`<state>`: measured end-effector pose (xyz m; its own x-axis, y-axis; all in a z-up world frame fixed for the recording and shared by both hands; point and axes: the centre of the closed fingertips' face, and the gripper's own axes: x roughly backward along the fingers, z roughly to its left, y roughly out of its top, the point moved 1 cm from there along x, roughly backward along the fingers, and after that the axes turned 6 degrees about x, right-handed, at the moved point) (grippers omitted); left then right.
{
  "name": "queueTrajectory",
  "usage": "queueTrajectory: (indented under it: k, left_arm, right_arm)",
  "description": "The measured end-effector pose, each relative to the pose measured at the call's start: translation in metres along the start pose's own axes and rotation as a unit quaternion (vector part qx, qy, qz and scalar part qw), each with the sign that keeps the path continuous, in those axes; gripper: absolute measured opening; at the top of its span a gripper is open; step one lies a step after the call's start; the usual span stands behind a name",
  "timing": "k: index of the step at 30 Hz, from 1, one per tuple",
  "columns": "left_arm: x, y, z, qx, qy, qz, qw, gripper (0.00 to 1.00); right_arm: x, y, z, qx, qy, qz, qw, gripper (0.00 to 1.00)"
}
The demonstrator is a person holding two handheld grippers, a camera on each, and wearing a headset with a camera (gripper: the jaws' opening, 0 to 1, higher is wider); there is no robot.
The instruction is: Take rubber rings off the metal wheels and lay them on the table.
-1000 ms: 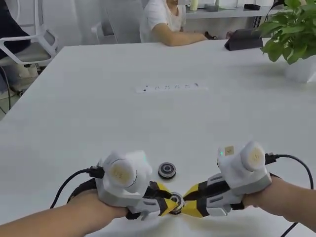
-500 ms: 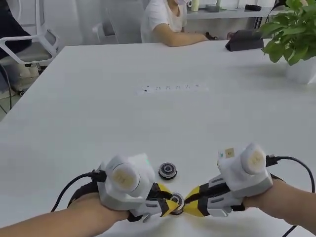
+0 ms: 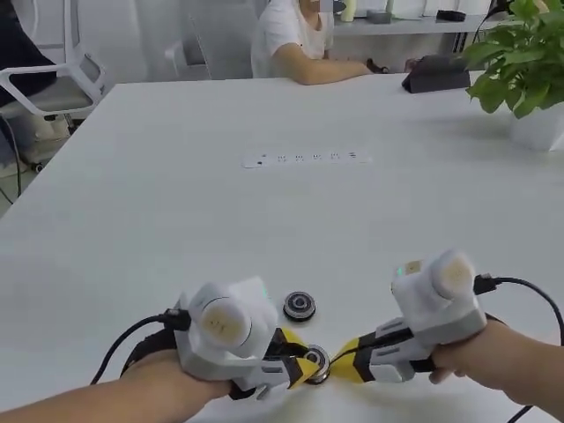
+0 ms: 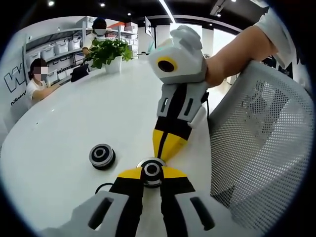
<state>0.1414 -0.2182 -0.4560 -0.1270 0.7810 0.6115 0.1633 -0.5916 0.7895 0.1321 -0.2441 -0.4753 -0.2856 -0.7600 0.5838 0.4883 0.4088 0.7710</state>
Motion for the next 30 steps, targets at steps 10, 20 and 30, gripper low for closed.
queueTrajectory:
  k: [10, 20, 30]
  left_arm:
    - [-0.0017, 0.0012, -0.0003, 0.0, 0.001, -0.003, 1.0, 0.07]
    - [-0.0018, 0.0017, -0.0002, -0.001, 0.0, -0.004, 1.0, 0.07]
    - [-0.0019, 0.0019, -0.0005, 0.0, -0.001, -0.005, 1.0, 0.07]
  right_arm:
    - [0.0029, -0.0018, -0.0036, -0.075, 0.002, -0.02, 0.997, 0.0]
    - [0.0029, -0.0011, -0.004, -0.098, 0.006, -0.03, 0.9947, 0.0]
    - [0.0044, 0.0, -0.0034, -0.103, 0.007, -0.036, 0.994, 0.0]
